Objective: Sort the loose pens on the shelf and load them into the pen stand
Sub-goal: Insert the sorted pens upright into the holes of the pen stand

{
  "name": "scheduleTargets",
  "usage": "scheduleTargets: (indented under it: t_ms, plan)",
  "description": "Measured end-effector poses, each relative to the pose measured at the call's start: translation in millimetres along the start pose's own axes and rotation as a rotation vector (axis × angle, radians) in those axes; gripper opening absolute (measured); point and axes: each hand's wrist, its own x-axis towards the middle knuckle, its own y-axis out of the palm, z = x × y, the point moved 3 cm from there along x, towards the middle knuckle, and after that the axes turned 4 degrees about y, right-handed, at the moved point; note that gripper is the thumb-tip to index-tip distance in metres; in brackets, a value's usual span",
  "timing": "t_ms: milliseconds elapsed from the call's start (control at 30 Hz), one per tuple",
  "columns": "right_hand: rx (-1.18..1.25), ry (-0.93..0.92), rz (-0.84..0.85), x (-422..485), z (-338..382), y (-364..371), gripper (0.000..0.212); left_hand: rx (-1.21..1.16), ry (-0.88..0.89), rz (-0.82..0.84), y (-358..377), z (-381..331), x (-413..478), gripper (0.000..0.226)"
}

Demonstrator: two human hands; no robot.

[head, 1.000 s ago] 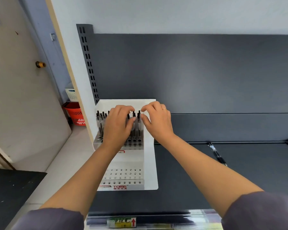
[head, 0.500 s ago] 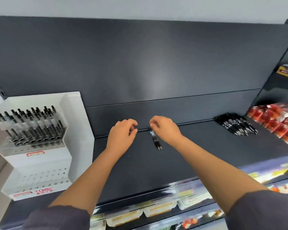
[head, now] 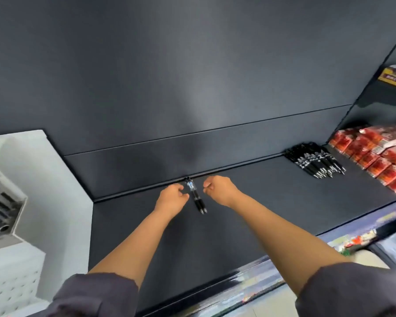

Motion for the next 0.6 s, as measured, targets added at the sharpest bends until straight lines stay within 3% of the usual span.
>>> scheduleTargets:
  t_ms: [300, 400, 500, 600]
  plan:
    - [0.059, 0.119, 0.07, 58.4, -7.1, 34.3, 0.033, -0.609, -0.3, -0.029, 23.6, 18.1, 54.1, 0.052]
    - [0.123, 0.137, 0.029, 70.4, -0.2, 38.5, 0.028, -0.71, -0.368, -0.056, 24.4, 15.3, 63.7, 0.049]
    - [0.177, 0.144, 0.043, 79.2, 9.2, 43.6, 0.01, -0.787, -0.418, -0.027, 29.7, 11.6, 70.4, 0.045]
    - [0.22, 0.158, 0.082, 79.8, 13.6, 51.2, 0.027, -0.806, -0.417, 0.002, 34.8, 13.7, 73.4, 0.027]
